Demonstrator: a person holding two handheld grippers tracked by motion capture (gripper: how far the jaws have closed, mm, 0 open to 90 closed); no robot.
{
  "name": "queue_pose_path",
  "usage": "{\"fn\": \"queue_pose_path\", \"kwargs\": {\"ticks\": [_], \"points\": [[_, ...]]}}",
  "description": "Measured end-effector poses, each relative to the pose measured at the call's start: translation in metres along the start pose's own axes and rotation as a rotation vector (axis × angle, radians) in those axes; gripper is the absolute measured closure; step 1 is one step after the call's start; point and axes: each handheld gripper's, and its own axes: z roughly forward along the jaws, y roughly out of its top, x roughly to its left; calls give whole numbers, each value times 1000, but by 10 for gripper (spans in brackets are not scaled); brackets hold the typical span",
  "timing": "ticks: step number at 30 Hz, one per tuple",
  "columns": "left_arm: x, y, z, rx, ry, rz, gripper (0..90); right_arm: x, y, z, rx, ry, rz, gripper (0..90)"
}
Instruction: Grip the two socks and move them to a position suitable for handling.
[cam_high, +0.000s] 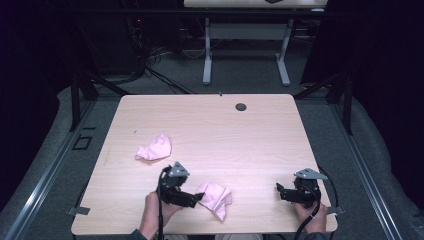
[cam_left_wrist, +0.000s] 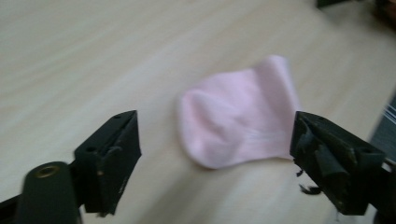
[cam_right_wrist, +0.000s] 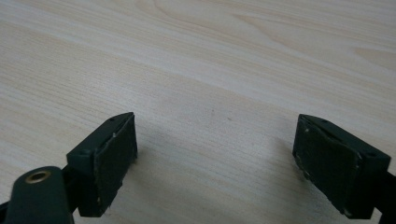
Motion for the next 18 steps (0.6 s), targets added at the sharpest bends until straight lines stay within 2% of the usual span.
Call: {"fn": "queue_pose_path", "kwargs": {"ticks": [2,6,7,8,10,12,13,17,18], "points": [[21,4,-7,-8,26,-27,134,-1,0,0,2,4,4,130],[59,9,-16,-25,119,-96,56,-1,0,0,4,5,3,130],[59,9,-16,-25,119,-96,46,-1,0,0,4,5,3,130],[80,12,-19,-24,155,-131,30,-1,0,0,3,5,3,130],[97,14,-19,-11,196,-147,20,-1,0,0,2,4,4,130],[111,14,-17,-11,217,-193,2,-1,0,0,2,4,4,130],[118,14,-16,3,234,-197,3,-1,0,0,2,4,4,130],[142,15,-8,8,267,-261,3,-1,0,0,2,4,4,130],[145,16,-6,13,283,-262,13,-1,0,0,3,4,4,130]]}}
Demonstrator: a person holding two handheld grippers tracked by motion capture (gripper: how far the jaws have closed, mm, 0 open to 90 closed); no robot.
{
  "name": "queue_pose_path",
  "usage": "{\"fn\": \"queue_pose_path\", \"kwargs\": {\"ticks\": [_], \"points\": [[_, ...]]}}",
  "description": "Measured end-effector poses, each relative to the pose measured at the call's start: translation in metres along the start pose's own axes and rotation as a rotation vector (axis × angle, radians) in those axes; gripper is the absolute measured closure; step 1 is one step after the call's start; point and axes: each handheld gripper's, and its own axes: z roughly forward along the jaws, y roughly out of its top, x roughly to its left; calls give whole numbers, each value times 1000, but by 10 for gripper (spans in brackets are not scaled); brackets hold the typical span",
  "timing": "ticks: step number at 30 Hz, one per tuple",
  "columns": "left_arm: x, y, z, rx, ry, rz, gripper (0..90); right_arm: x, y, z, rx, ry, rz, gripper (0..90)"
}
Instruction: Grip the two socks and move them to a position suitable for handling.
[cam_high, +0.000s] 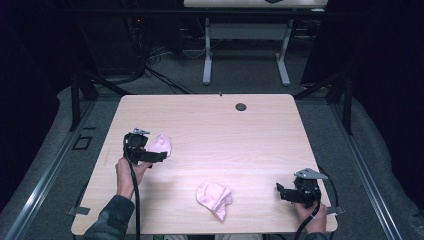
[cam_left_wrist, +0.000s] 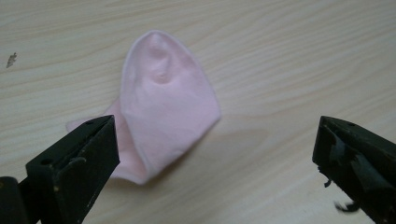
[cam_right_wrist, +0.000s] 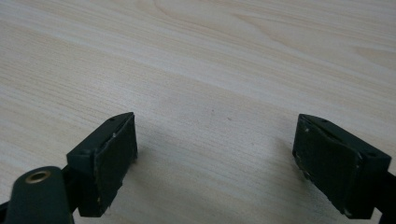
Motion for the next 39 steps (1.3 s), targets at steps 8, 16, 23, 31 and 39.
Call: {"fn": "queue_pose_path", "kwargs": {"ticks": [8,16,23,31,39], "points": [[19,7,33,71,49,-80,187,0,0,0,0,0,0,130],[26,2,47,143,79,-94,406,0,0,0,3,-2,-4,131],[25,-4,48,128,126,-95,611,0,0,0,3,-2,-4,131],[24,-6,42,90,100,-76,852,0,0,0,1,-7,-2,132],[-3,10,12,-18,44,0,854,0,0,0,-1,-6,1,133]]}}
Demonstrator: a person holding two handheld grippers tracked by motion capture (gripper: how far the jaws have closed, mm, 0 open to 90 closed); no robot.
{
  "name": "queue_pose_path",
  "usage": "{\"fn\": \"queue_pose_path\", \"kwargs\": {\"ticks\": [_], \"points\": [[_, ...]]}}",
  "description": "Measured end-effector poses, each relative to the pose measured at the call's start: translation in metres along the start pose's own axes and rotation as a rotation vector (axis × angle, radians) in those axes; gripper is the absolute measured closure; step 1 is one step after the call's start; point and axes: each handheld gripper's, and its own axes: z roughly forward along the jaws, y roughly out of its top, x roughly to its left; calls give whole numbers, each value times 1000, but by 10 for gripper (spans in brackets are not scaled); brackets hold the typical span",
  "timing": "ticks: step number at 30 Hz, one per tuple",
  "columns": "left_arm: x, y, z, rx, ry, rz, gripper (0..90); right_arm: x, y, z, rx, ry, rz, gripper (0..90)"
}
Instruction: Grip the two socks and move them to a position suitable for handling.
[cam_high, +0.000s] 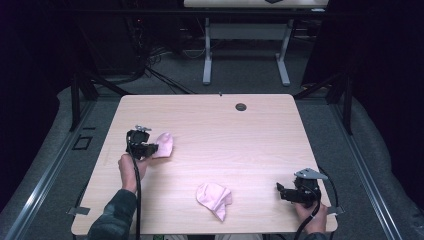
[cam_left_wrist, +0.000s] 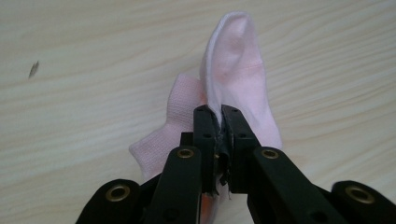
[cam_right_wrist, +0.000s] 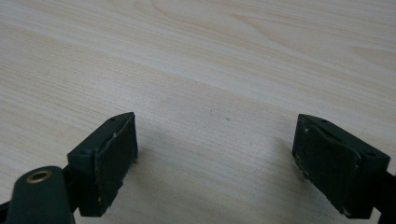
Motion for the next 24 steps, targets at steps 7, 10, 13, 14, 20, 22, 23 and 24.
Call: {"fn": "queue_pose_path", "kwargs": {"ticks": [7,10,13,14,20,22,23,24], "points": [[-60,25,-24,-96,-126,115,852,0,0,0,0,1,0,133],[-84,29,-24,-99,-168,158,852,0,0,0,1,-2,0,133],[-105,27,-13,-82,-212,177,851,0,0,0,0,-1,0,133],[-111,26,-9,-68,-222,184,850,0,0,0,0,-2,0,133],[-143,17,24,9,-289,192,851,0,0,0,-2,-3,5,136],[-152,14,34,33,-300,195,850,0,0,0,-2,-4,5,136],[-155,13,40,47,-303,200,849,0,0,0,-2,-4,5,136],[-159,11,44,63,-308,206,847,0,0,0,-2,-4,5,137]]}}
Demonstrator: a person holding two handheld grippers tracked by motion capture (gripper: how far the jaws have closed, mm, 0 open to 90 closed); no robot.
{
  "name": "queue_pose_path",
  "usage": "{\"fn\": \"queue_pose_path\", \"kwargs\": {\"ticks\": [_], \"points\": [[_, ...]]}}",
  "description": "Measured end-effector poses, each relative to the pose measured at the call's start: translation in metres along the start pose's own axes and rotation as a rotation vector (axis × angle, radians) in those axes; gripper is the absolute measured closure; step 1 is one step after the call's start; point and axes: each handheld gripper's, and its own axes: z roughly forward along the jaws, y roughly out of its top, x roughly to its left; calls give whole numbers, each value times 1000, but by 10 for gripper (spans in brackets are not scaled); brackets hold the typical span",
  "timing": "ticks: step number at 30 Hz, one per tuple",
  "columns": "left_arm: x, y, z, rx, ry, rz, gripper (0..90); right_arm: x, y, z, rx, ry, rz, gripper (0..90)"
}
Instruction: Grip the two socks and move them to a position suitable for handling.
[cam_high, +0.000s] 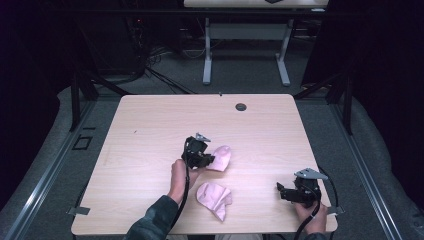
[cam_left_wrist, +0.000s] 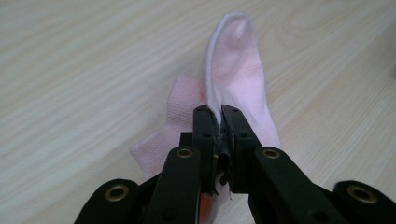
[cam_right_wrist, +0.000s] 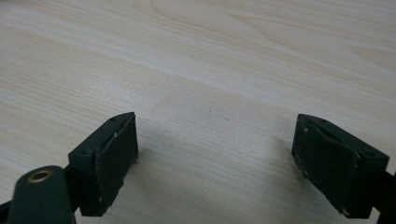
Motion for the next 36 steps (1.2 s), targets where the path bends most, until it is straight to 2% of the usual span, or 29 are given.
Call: {"fn": "queue_pose_path", "kwargs": {"ticks": [2,5,7,9,14,16,17,18,21,23,27,28,29,30,32,34,35,36], "points": [[-2,-2,10,23,-6,2,826,0,0,0,3,-2,1,137],[-1,-2,9,31,-3,-1,631,0,0,0,0,-5,5,138],[2,-2,-2,8,2,-2,503,-1,0,0,1,-4,9,140],[6,-2,-16,-9,6,-1,413,0,0,0,1,-4,9,142],[21,-16,-43,0,5,-20,332,-1,0,0,3,0,9,145],[22,-21,-47,-3,4,-31,325,-1,0,0,3,-1,10,146],[25,-32,-54,6,-2,-40,323,-1,0,-1,6,0,9,147],[25,-36,-56,14,-4,-37,324,-1,1,-1,10,3,6,149],[23,-50,-60,25,-19,-50,335,-1,1,-1,14,14,2,157],[17,-58,-61,36,-23,-43,353,0,2,-2,23,19,-1,161],[7,-68,-57,69,-51,-27,389,3,5,-11,23,86,27,196],[7,-68,-57,69,-51,-27,401,3,5,-11,23,86,27,196],[4,-70,-54,75,-52,-26,419,13,11,-23,9,128,32,216],[3,-71,-52,78,-66,-29,433,17,14,-26,15,144,28,226],[0,-71,-48,88,-73,-28,468,32,21,-36,7,214,15,259],[-1,-72,-46,90,-79,-31,498,47,27,-39,32,281,-6,275],[-4,-73,-42,100,-80,-26,511,55,29,-40,38,317,-16,321],[-5,-73,-41,108,-79,-14,531,63,32,-38,69,352,-25,336]]}}
